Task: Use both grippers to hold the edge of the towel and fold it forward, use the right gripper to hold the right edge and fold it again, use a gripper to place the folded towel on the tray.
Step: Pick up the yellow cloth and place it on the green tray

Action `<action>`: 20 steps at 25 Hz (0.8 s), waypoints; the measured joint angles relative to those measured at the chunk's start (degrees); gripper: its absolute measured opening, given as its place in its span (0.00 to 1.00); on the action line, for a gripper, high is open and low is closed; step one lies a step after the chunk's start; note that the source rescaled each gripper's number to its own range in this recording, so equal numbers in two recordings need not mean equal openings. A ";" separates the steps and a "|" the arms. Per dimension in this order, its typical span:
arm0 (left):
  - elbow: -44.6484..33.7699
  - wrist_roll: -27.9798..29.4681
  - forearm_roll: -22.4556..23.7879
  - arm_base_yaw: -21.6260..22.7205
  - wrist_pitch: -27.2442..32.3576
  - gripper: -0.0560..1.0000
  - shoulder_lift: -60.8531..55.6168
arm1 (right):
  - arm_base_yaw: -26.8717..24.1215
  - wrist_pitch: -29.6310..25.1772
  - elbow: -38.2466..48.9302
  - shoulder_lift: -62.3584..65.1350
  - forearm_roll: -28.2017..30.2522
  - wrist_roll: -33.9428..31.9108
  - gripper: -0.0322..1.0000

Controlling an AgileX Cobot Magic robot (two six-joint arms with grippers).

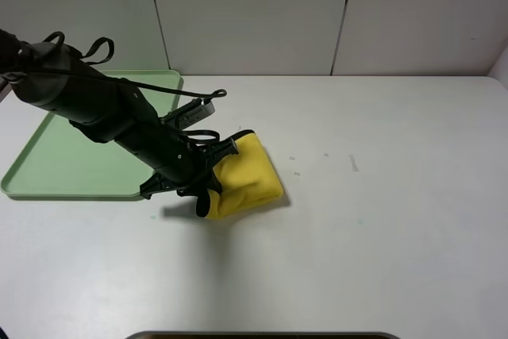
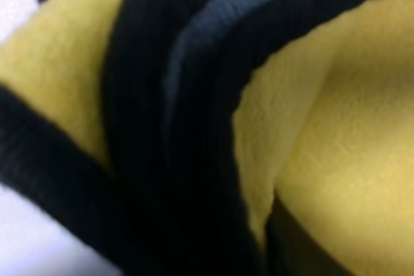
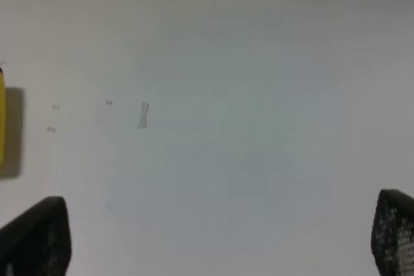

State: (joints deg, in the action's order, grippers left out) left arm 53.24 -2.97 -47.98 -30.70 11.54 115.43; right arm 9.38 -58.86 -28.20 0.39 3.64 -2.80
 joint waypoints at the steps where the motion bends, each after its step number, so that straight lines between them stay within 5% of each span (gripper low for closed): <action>1: 0.00 0.00 0.00 0.00 0.00 0.15 0.00 | 0.00 0.00 0.00 0.00 0.00 0.00 1.00; 20: -0.61 0.00 1.64 0.53 3.80 0.15 -2.20 | 0.00 0.00 0.00 0.00 0.00 0.00 1.00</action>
State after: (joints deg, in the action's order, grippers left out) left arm 52.63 -2.97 -46.34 -30.17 15.34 113.23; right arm 9.38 -58.86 -28.20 0.39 3.64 -2.80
